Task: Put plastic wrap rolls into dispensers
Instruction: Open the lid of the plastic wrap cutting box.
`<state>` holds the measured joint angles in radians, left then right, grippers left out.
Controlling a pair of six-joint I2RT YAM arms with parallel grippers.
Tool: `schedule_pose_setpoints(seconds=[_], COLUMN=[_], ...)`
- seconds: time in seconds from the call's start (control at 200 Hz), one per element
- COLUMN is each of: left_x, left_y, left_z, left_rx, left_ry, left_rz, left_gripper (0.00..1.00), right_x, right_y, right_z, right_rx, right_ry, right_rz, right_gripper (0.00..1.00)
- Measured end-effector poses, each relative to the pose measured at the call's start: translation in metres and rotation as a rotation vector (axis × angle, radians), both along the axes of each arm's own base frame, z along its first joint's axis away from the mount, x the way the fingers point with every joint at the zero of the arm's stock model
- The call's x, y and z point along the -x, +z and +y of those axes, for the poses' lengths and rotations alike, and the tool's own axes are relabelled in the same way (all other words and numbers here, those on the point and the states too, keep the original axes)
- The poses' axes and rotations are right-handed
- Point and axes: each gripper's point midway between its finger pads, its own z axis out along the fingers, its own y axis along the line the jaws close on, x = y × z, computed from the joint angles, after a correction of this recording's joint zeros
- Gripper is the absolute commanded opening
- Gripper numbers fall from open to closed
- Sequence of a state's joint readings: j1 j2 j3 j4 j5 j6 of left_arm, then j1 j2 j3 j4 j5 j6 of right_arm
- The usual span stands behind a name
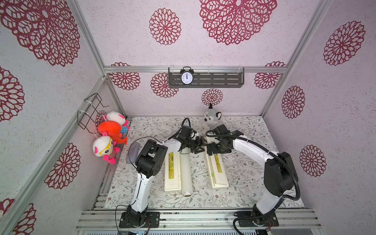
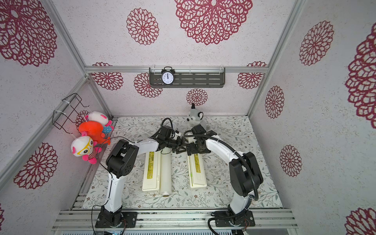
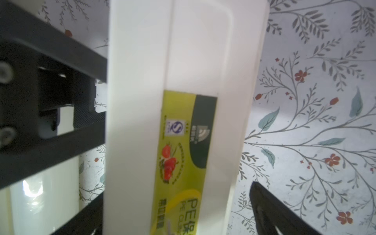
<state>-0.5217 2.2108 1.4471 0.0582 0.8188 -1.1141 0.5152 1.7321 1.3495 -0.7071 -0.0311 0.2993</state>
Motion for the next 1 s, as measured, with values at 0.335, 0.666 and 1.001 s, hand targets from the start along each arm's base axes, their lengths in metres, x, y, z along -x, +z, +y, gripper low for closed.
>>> schedule_pose_setpoints(seconds=[0.335, 0.666, 1.001], left_x=[-0.003, -0.005, -0.003], left_y=[0.008, 0.012, 0.077], left_z=[-0.003, 0.001, 0.029], left_rx=[0.001, -0.05, -0.135], left_ry=[-0.013, -0.019, 0.025], left_rz=[-0.02, -0.045, -0.186], left_gripper=[0.72, 0.74, 0.75], right_x=[0.006, 0.016, 0.018], right_y=[0.032, 0.042, 0.072], right_z=[-0.05, -0.091, -0.06], right_rx=[-0.222, -0.237, -0.168], right_ry=[-0.123, -0.226, -0.177], right_rz=[-0.026, -0.067, -0.18], right_gripper=[0.98, 0.96, 0.95])
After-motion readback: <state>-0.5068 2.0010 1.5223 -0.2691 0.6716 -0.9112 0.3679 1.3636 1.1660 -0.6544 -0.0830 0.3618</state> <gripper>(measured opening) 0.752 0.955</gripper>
